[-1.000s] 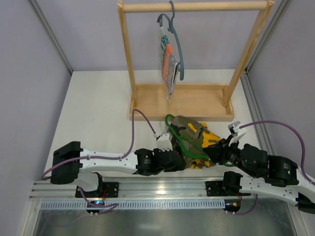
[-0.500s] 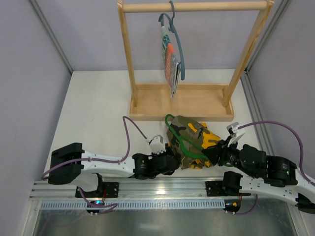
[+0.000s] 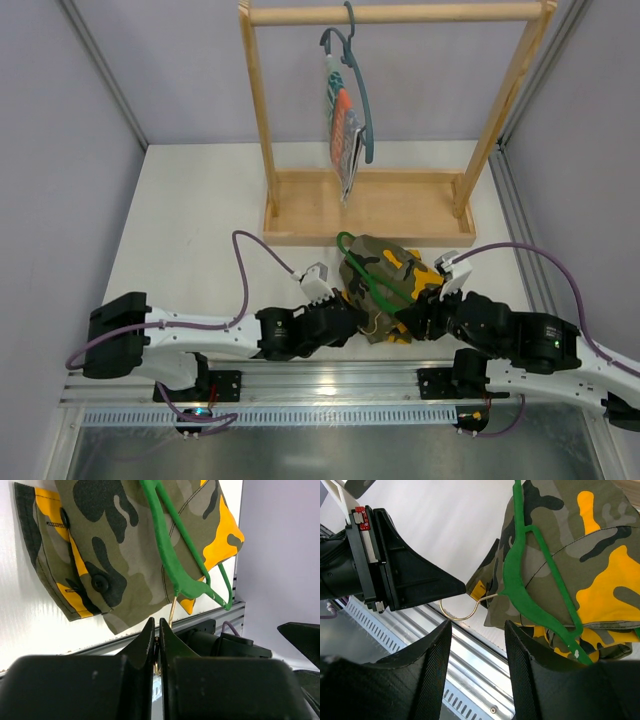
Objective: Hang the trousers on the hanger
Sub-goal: Pass the hanger from the left arm to the right
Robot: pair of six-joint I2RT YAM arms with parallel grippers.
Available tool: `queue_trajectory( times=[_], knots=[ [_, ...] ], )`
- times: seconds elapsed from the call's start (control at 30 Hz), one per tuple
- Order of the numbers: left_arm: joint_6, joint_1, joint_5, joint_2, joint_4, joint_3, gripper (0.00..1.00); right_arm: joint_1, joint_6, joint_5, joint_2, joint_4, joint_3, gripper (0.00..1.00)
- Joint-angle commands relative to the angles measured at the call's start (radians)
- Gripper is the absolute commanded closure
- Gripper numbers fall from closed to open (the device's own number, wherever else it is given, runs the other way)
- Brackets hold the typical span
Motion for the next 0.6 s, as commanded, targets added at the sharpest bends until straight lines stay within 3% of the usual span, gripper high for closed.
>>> queue_trajectory(
  times=[0.0,0.17,0.33,0.57],
  knots=[
    [0.026,0.014,-0.038,-0.025,0.062,-0.009,1.00,0.002,0.008,-0.017,-0.008,0.009,0.003,0.49],
    [0.077,0.083,0.003,-0.045,0.045,0.031,1.00,0.002,-0.018,0.009,0.105,-0.011,0.067,0.32],
    [0.138,0.138,0.025,-0.063,-0.044,0.129,1.00,0.000,-0.107,0.058,0.217,-0.013,0.123,0.31],
    [0.198,0.200,0.049,-0.074,-0.113,0.255,1.00,0.002,-0.225,0.102,0.182,0.061,0.094,0.31]
  ],
)
